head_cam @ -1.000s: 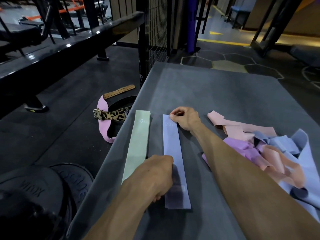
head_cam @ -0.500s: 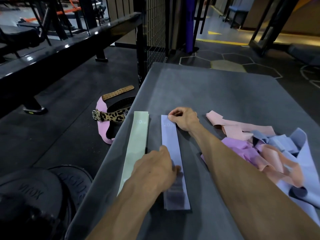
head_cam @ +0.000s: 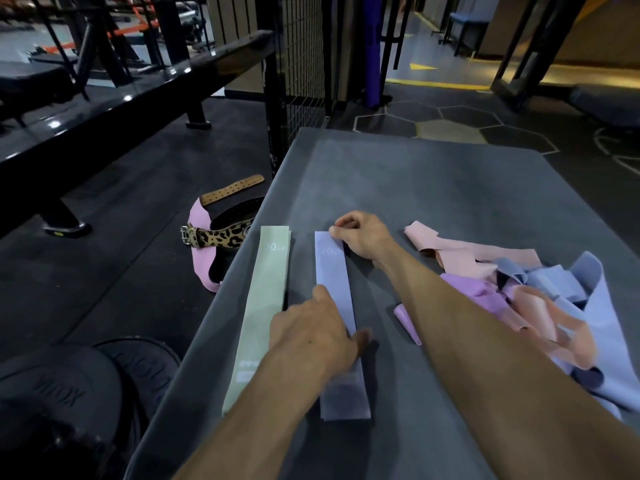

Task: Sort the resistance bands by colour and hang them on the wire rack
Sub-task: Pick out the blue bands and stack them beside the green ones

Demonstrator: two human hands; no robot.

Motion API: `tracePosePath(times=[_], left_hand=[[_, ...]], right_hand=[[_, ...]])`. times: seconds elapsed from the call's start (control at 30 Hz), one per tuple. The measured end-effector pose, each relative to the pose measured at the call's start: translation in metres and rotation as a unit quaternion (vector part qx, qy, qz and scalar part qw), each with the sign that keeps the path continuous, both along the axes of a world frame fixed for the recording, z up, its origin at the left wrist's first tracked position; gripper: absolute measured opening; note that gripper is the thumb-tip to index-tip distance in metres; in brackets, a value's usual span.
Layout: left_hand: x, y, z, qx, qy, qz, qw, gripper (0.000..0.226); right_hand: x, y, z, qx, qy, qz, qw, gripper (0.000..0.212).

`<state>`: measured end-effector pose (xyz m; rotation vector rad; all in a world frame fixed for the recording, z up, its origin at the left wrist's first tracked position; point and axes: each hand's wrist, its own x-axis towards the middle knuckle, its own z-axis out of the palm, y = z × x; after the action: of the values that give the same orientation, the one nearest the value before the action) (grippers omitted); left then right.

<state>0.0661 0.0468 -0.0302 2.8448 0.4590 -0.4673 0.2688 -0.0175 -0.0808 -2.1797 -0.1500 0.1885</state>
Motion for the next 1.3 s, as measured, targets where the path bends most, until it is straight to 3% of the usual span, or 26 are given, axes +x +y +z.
tracePosePath(times=[0.07, 0.2, 0.37, 0.47, 0.57, 0.7, 0.77, 0.93, 1.1, 1.23, 1.3], left_hand=[[-0.001, 0.003, 0.003, -0.004, -0.040, -0.009, 0.999, 0.063], [-0.005, -0.007, 0.018, -0.013, -0.103, -0.054, 0.993, 0.053], [-0.011, -0.057, 0.035, -0.030, -0.118, -0.114, 0.986, 0.045], [-0.015, -0.085, 0.040, -0.058, -0.133, -0.141, 0.979, 0.042], [-0.014, -0.107, 0.040, -0.058, -0.130, -0.166, 0.976, 0.043], [-0.010, -0.123, 0.038, -0.063, -0.128, -0.174, 0.974, 0.042], [-0.009, -0.123, 0.037, -0.063, -0.126, -0.170, 0.975, 0.042], [-0.008, -0.119, 0.034, -0.051, -0.132, -0.159, 0.977, 0.043], [-0.005, -0.115, 0.035, -0.066, -0.149, -0.157, 0.974, 0.038], [-0.001, -0.110, 0.036, -0.116, -0.212, -0.147, 0.959, 0.022], [0.002, -0.109, 0.038, -0.197, -0.267, -0.123, 0.935, 0.013]], right_hand=[[-0.008, -0.009, 0.012, 0.048, -0.003, 0.000, 0.999, 0.016], [-0.035, -0.069, 0.041, 0.041, -0.138, -0.035, 0.989, 0.012], [-0.068, -0.208, 0.065, -0.108, -0.234, -0.200, 0.945, 0.018], [-0.087, -0.282, 0.055, -0.117, -0.229, -0.316, 0.913, 0.023], [-0.102, -0.316, 0.034, -0.140, -0.155, -0.363, 0.908, 0.029], [-0.101, -0.336, 0.012, -0.135, -0.081, -0.341, 0.927, 0.062], [-0.095, -0.338, 0.006, -0.169, -0.062, -0.336, 0.925, 0.066], [-0.088, -0.330, 0.002, -0.188, -0.097, -0.359, 0.909, 0.025], [-0.092, -0.324, 0.027, -0.086, -0.161, -0.385, 0.905, 0.031], [-0.112, -0.306, 0.089, -0.009, -0.273, -0.298, 0.914, 0.030], [-0.129, -0.290, 0.118, 0.047, -0.303, -0.242, 0.921, 0.023]])
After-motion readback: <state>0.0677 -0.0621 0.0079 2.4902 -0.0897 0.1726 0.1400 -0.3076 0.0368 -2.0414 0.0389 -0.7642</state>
